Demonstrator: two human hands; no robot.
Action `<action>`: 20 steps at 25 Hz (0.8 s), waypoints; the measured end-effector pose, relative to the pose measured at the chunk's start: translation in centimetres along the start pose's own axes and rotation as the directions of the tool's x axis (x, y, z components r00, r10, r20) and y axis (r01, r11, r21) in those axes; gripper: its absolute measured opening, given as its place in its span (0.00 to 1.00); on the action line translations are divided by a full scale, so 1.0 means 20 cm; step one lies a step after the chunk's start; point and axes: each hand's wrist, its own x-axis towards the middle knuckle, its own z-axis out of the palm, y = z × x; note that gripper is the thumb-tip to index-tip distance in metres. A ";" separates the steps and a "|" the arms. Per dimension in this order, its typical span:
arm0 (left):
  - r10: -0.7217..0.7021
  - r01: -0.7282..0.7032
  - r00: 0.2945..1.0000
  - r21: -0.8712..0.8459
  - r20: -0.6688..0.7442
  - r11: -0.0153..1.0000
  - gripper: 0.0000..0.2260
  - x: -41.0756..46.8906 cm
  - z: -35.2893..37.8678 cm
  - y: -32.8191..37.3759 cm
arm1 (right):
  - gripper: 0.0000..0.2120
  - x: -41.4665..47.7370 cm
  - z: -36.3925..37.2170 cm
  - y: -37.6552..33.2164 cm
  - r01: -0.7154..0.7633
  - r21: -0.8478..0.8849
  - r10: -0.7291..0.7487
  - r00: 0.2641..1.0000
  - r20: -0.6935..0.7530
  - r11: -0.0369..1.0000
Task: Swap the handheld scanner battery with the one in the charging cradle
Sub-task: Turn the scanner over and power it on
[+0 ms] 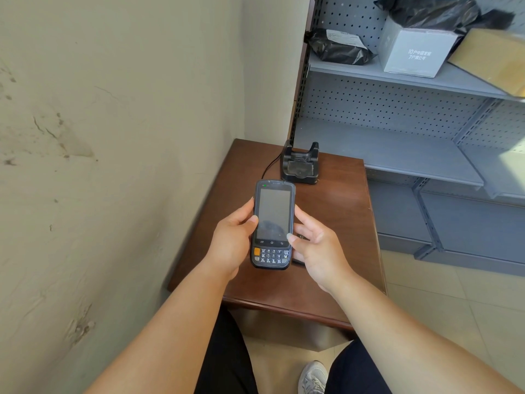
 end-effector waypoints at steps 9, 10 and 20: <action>0.006 -0.006 1.000 0.008 -0.005 1.000 0.19 0.01 0.01 -0.02 | 0.28 0.00 -0.01 0.01 -0.030 0.005 0.030 0.999 -0.015 1.000; 0.008 -0.008 1.000 0.010 -0.002 1.000 0.19 0.01 0.01 -0.01 | 0.28 0.00 -0.01 0.01 -0.031 -0.005 0.031 0.999 -0.017 1.000; -0.001 0.001 1.000 0.035 -0.013 0.999 0.19 0.00 0.01 -0.01 | 0.28 0.02 -0.01 0.04 -0.033 -0.040 0.032 0.999 -0.019 0.999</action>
